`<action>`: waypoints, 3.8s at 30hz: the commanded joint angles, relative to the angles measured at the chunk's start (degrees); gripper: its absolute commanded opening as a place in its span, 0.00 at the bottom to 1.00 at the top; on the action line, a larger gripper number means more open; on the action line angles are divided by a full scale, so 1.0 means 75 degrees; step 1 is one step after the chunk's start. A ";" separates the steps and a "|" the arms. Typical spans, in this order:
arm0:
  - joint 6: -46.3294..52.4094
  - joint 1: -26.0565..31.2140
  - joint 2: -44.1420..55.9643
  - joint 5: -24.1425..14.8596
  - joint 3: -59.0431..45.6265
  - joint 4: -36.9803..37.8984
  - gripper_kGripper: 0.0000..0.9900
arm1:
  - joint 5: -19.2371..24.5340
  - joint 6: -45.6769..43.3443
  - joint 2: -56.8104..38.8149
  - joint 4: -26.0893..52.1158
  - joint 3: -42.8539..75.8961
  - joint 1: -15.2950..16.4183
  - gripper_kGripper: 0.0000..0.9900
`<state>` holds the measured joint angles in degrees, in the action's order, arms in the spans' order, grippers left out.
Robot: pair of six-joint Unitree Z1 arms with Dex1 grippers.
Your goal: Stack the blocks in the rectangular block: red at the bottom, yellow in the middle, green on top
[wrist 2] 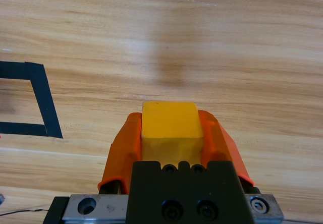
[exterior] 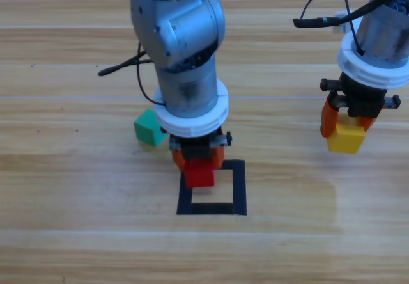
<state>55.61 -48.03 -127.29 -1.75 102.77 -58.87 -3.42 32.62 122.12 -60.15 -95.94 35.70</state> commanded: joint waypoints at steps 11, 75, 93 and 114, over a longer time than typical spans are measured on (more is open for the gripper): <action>-0.0008 -0.0405 -0.0958 0.0128 0.0430 -0.0049 0.00 | -0.0001 0.0080 0.0183 0.0180 0.0043 0.0420 0.02; -0.0372 -0.0405 -0.1216 -0.0142 0.0500 0.0104 0.00 | -0.0141 -0.0084 0.0241 0.0180 -0.0028 0.0420 0.02; -0.0313 -0.0405 -0.0900 -0.0247 0.0500 0.0080 1.00 | -0.0141 -0.0131 0.0241 0.0180 -0.0039 0.0420 0.02; -0.2305 0.1341 0.1796 -0.0646 0.2480 -0.2170 1.00 | 0.0679 0.1205 0.0241 -0.1355 -0.1422 0.1861 0.02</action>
<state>43.89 -48.51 -113.82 -8.54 125.75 -74.72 0.75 39.35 122.15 -64.75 -101.25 42.81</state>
